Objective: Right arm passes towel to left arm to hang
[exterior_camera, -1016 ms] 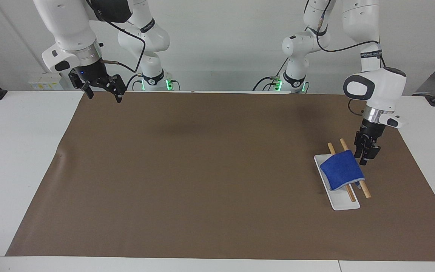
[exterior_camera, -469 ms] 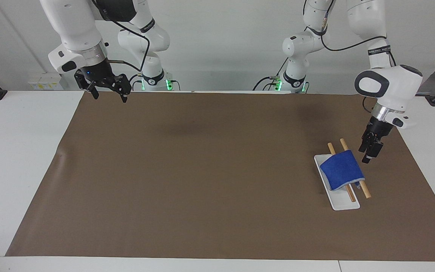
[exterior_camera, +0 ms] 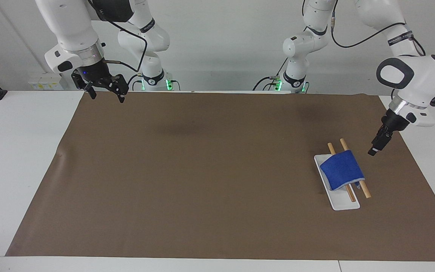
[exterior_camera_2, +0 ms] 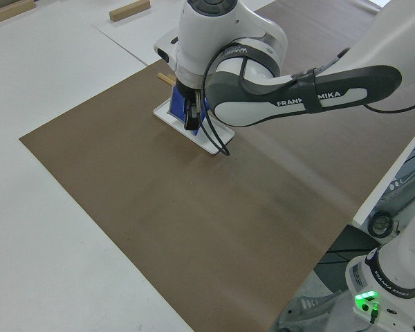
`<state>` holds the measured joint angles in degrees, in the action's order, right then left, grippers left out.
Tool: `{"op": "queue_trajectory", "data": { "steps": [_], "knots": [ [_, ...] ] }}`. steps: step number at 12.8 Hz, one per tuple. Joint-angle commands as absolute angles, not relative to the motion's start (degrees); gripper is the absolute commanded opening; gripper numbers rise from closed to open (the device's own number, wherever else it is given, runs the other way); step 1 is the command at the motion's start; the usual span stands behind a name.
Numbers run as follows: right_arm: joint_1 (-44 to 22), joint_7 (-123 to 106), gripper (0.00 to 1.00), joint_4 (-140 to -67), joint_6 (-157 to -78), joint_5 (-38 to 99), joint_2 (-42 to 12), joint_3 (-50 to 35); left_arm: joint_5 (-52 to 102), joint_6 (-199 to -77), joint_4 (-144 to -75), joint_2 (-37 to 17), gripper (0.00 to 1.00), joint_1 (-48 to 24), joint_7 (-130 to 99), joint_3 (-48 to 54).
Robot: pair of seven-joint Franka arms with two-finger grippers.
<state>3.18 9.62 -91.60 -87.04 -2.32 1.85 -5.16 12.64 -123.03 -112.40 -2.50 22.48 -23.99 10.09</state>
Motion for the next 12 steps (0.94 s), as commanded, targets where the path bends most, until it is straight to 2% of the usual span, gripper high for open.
{"op": "queue_trajectory", "data": {
  "steps": [1,3,5,8,12],
  "knots": [
    [3.8,8.4,1.0,-91.8,-86.7,-1.0,2.1,-5.3,5.5,-109.7,-98.7,-7.3,0.9,22.2,-22.9,10.5],
    [3.9,8.4,1.0,-91.8,-86.7,-1.0,2.1,-5.3,1.7,-105.0,-94.6,-7.4,0.94,20.2,-22.0,11.1],
    [3.8,8.4,1.0,-91.8,-86.7,-1.0,2.1,-5.3,-0.1,-101.6,-92.5,-7.1,0.95,17.9,-21.6,11.2],
    [3.9,8.4,1.0,-91.8,-86.7,-1.0,2.1,-5.3,-0.1,-94.0,-85.8,-7.5,0.95,16.3,-15.8,12.0],
    [3.9,8.3,1.0,-91.8,-86.7,-1.0,2.1,-5.3,-6.3,-87.4,-83.1,-7.3,0.95,11.5,-11.9,12.4]
  ]
}}
